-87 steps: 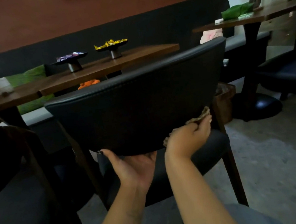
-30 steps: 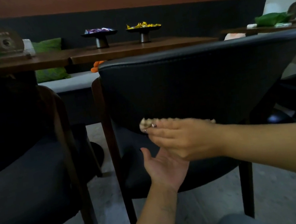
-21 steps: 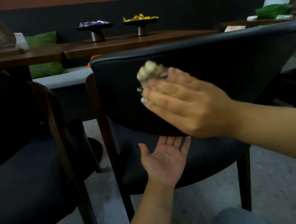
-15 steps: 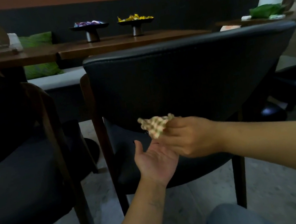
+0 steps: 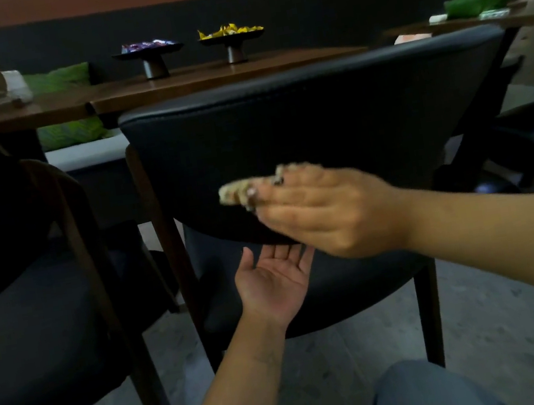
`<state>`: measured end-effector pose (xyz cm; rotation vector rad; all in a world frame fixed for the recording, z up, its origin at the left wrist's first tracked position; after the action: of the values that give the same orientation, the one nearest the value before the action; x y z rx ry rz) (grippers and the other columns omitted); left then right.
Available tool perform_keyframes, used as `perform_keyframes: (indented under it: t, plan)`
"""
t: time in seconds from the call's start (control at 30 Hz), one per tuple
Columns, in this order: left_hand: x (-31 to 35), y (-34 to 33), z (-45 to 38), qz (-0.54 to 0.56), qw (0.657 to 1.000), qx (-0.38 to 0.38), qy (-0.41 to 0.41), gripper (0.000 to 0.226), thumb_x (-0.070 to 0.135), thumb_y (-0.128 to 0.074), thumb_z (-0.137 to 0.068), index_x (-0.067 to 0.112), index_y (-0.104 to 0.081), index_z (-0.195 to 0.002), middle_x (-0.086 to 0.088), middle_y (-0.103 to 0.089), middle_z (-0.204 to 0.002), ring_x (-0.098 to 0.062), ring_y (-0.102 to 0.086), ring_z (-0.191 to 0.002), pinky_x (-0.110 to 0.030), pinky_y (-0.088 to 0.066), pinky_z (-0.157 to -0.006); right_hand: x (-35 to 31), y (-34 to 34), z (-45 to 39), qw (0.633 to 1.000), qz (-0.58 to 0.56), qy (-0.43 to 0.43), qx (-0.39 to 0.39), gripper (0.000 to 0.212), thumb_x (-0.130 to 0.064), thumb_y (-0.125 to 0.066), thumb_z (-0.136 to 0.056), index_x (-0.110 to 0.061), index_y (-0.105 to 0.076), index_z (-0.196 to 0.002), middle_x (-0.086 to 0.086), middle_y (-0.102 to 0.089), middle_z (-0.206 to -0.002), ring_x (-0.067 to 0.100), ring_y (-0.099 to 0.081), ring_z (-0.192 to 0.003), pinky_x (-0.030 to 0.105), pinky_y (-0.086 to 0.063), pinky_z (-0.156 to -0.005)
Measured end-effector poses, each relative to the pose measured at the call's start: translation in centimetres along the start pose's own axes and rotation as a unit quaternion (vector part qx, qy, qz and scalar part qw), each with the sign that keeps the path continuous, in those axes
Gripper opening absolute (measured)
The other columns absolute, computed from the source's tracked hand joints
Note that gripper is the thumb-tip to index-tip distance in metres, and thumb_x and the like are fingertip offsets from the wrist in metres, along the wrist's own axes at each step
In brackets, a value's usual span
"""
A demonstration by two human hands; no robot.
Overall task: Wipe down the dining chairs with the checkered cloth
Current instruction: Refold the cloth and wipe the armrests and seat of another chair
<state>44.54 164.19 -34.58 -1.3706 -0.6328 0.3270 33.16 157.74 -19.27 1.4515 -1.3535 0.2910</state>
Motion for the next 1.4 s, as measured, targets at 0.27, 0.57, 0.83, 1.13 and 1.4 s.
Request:
perform_keyframes:
  t: [0.27, 0.57, 0.83, 1.13, 1.4]
  plan:
    - [0.6, -0.6, 1.2, -0.074, 0.997, 0.030, 0.023, 0.055, 0.045, -0.033, -0.101, 0.001, -0.062, -0.119, -0.022, -0.070, -0.108, -0.036, -0.071, -0.096, -0.044, -0.059, -0.073, -5.2, -1.2, 3.7, 0.940, -0.287, -0.179, -0.051, 0.042, 0.006, -0.054, -0.088, -0.006, -0.060, -0.127, 0.009, -0.057, -0.134, 0.020, -0.050, -0.129, 0.038, -0.036, -0.111]
    - [-1.8, 2.1, 6.9, -0.303, 0.948, 0.080, 0.051, 0.045, 0.041, -0.048, -0.083, 0.014, -0.077, -0.105, -0.014, -0.069, -0.120, -0.027, -0.069, -0.106, -0.040, -0.052, -0.084, -9.0, -1.9, 6.2, 0.534, -0.532, -0.631, 0.182, 0.037, 0.012, -0.057, -0.084, -0.017, -0.067, -0.104, -0.008, -0.068, -0.108, 0.007, -0.062, -0.107, 0.020, -0.049, -0.089]
    - [-2.1, 4.3, 9.1, -0.428, 0.894, 0.129, 0.029, 0.064, 0.046, -0.072, -0.062, 0.019, -0.065, -0.119, -0.004, -0.074, -0.109, -0.021, -0.072, -0.096, -0.040, -0.054, -0.083, -13.4, -5.1, 7.8, 0.296, -0.573, -0.752, 0.138, 0.024, -0.017, -0.060, -0.092, -0.034, -0.069, -0.106, -0.012, -0.072, -0.101, 0.003, -0.068, -0.092, 0.023, -0.057, -0.076]
    - [-0.7, 7.7, 7.4, -0.451, 0.871, 0.184, -0.070, 0.022, 0.033, -0.073, -0.070, 0.037, -0.077, -0.092, 0.005, -0.075, -0.104, -0.011, -0.071, -0.097, -0.034, -0.051, -0.085, -16.2, -9.5, 8.2, 0.249, -0.583, -0.772, 0.040, 0.026, -0.017, -0.076, -0.077, -0.025, -0.066, -0.100, -0.009, -0.073, -0.088, 0.006, -0.070, -0.083, 0.022, -0.056, -0.069]
    - [-0.8, 8.6, 7.8, -0.730, 0.625, 0.108, -0.255, 0.020, 0.028, -0.071, -0.082, 0.045, -0.062, -0.079, 0.029, -0.064, -0.100, 0.011, -0.059, -0.097, -0.004, -0.044, -0.079, -17.8, -9.5, 9.9, 0.370, -0.426, -0.824, 0.053, 0.015, -0.033, -0.073, -0.079, -0.030, -0.064, -0.091, -0.009, -0.066, -0.088, -0.001, -0.063, -0.083, 0.011, -0.049, -0.068]
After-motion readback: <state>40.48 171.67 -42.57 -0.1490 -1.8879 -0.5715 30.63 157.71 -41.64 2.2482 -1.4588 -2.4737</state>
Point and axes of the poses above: each hand's wrist, its own z-axis away from the middle knuckle, its own y-axis out of the back of the hand, x = y × z, the point moved 2 cm from there along -z, towards the middle knuckle
